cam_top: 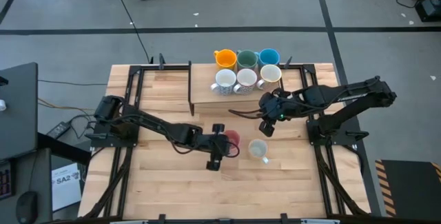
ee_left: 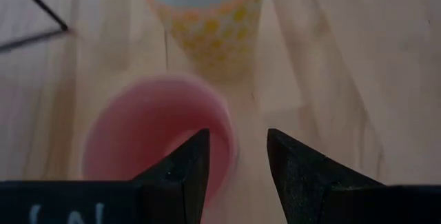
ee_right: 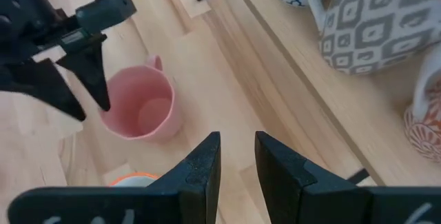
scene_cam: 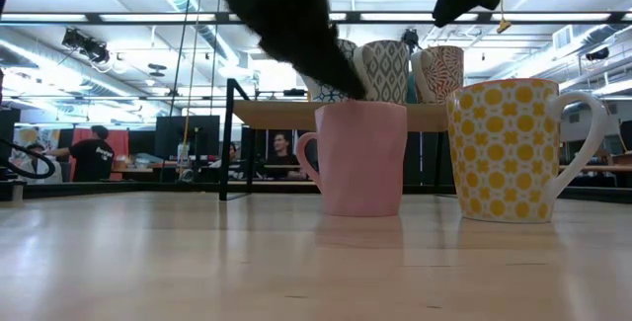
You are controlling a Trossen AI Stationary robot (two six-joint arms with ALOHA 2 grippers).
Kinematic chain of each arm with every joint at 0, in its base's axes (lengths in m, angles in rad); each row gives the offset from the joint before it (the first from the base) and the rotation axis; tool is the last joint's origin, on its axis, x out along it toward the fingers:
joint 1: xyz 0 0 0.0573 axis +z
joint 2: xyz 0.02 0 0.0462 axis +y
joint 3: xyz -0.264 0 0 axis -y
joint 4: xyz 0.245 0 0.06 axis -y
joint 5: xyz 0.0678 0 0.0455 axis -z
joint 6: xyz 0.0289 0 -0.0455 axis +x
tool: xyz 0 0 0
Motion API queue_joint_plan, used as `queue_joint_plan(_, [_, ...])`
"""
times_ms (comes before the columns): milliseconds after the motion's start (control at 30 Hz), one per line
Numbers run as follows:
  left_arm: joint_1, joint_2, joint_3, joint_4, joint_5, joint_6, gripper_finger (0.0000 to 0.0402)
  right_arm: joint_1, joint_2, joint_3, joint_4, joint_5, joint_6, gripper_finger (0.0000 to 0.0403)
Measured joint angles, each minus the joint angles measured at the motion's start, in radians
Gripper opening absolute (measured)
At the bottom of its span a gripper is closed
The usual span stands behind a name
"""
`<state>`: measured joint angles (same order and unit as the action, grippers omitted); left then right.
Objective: Place coffee mugs
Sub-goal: Put the pink mug on the shelf
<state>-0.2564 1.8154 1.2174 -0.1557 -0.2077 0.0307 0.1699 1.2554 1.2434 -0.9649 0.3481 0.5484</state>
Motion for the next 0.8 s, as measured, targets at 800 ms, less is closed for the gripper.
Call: queue_joint_plan(800, [0.019,0.054,0.0,-0.093,-0.009,-0.019,0.0069,0.0,0.002,0.0,0.003,-0.001,0.001,0.0096])
